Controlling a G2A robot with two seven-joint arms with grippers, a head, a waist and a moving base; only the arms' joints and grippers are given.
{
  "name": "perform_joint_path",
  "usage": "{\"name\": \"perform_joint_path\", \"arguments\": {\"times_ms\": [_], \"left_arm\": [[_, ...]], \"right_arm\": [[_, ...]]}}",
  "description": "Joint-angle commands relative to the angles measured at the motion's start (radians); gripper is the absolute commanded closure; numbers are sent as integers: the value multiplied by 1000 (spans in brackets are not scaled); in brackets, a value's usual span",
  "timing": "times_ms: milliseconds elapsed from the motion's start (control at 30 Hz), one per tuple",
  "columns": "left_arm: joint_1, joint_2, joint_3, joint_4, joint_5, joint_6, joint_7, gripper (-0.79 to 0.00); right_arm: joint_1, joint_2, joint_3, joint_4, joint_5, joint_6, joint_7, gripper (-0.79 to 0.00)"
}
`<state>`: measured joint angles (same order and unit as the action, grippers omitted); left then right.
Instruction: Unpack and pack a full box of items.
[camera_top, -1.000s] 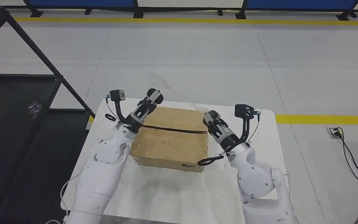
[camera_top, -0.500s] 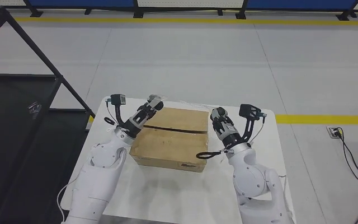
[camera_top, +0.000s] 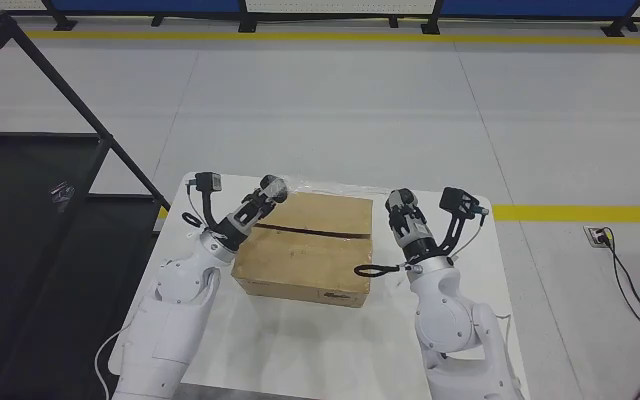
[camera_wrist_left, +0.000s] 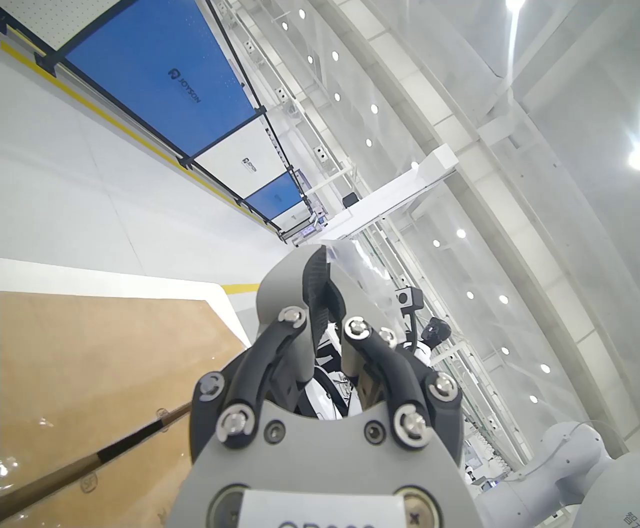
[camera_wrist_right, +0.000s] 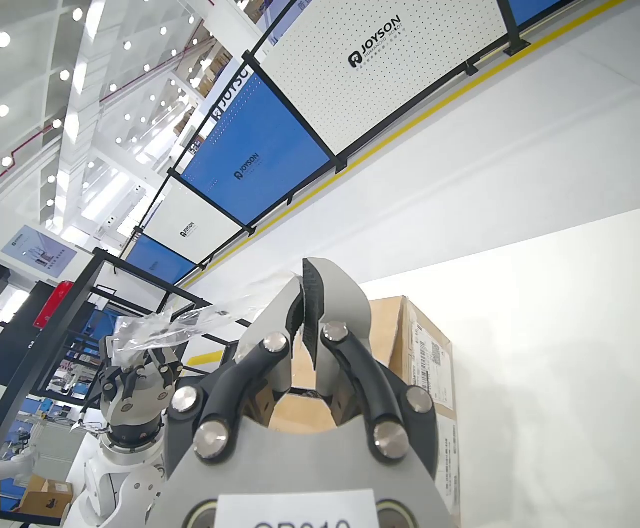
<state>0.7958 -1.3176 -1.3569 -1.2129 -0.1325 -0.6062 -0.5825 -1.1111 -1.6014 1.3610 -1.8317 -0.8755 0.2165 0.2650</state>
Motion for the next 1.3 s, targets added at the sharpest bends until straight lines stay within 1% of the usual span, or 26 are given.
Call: {"name": "perform_joint_path", "arguments": {"times_ms": [0, 233, 500, 533, 567, 633, 667, 700, 733, 1000, 1267], "left_arm": [[2, 4, -5, -3, 20, 7, -2, 0], [17, 15, -16, -19, 100, 21, 6, 0], [50, 32, -41, -55, 236, 50, 36, 0], [54, 33, -44, -60, 243, 54, 41, -58], [59, 35, -47, -65, 245, 57, 45, -271], [66, 37, -53, -73, 242, 62, 51, -465], [68, 38, -56, -76, 243, 63, 57, -603], [71, 39, -59, -80, 243, 65, 62, -711], [74, 40, -63, -83, 244, 67, 71, -785], [94, 48, -91, -104, 258, 84, 138, -785], [119, 59, -131, -123, 276, 99, 179, -785]], "right_arm": [[-1, 1, 3, -2, 4, 1, -3, 0], [-5, 5, 12, -7, 19, 3, -14, 0], [-14, 11, 26, -22, 27, -7, -32, 0], [-14, 12, 27, -24, 27, -10, -32, 0], [-14, 13, 27, -23, 28, -13, -30, 0], [-9, 14, 26, -21, 26, -14, -26, 0], [-6, 15, 25, -19, 25, -13, -25, 0], [-3, 15, 24, -18, 24, -12, -24, 0], [-1, 16, 23, -17, 24, -12, -22, 0], [9, 21, 24, -15, 24, -16, -9, 0], [11, 25, 27, -21, 29, -15, -19, 0]]}}
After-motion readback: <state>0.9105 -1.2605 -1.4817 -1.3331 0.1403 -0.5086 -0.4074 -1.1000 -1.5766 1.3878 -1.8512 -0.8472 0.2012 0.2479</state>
